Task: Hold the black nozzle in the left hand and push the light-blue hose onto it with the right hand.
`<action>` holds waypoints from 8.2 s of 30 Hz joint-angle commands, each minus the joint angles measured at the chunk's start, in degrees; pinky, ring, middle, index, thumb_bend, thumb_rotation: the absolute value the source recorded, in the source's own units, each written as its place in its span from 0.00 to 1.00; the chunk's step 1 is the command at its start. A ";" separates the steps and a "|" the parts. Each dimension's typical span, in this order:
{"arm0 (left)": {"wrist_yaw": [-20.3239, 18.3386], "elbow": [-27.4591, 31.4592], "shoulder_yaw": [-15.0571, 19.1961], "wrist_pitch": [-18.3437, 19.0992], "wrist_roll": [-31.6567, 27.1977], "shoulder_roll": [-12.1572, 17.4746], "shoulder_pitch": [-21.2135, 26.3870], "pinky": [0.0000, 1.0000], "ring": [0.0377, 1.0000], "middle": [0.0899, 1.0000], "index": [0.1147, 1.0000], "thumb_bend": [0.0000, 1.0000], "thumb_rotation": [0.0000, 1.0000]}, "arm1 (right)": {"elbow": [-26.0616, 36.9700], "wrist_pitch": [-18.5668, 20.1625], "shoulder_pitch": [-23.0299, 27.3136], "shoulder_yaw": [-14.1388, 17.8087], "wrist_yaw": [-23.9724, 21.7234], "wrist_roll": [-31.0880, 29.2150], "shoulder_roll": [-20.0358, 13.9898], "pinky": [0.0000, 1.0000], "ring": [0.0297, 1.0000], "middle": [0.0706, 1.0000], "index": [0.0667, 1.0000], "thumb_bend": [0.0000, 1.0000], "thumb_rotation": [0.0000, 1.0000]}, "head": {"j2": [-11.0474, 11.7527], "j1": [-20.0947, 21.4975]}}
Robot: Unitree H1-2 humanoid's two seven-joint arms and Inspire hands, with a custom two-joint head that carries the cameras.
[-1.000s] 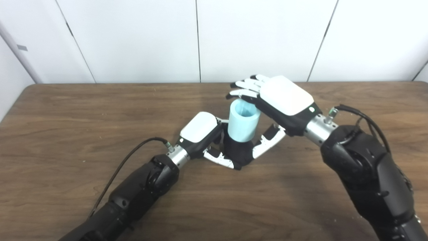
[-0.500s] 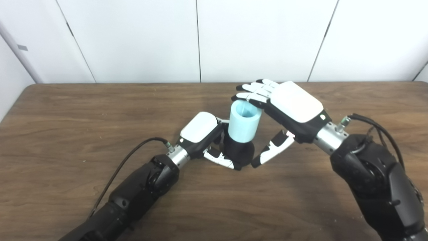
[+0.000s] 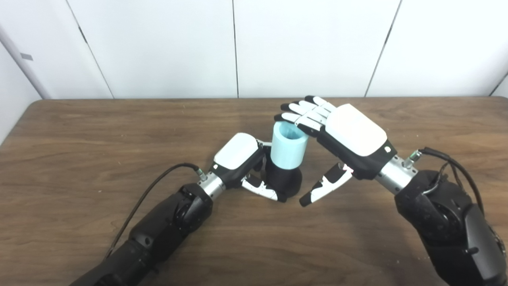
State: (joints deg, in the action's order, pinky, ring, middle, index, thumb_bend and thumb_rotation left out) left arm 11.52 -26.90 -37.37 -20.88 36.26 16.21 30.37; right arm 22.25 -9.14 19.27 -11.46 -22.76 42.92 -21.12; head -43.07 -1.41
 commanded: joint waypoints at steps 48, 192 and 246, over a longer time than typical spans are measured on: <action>-9.91 -3.92 -4.45 1.44 2.49 1.24 -7.98 0.27 0.29 0.28 0.25 0.65 0.42 | -1.58 -4.52 3.58 -8.63 -6.31 -5.53 -8.85 0.96 0.95 0.93 0.94 0.82 0.46 | -0.73 -0.10; -10.53 -2.44 -4.42 1.38 2.45 2.34 -8.51 0.30 0.33 0.33 0.34 0.63 0.44 | -12.63 -17.25 0.71 -18.54 16.10 11.72 -14.57 0.99 0.97 0.94 0.90 0.76 0.38 | -1.57 -0.06; -11.34 -1.40 -4.29 2.25 2.38 2.67 -8.29 0.28 0.31 0.32 0.36 0.62 0.43 | -15.46 -17.69 3.24 -21.21 7.68 -3.57 -16.70 1.00 1.00 0.98 0.96 0.81 0.39 | -1.67 -0.08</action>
State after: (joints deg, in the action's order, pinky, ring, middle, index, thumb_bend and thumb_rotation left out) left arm 10.69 -24.89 -37.29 -21.17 35.60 17.66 29.04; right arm 7.75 -25.59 25.13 -26.98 -8.62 29.57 -35.28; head -44.74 -1.41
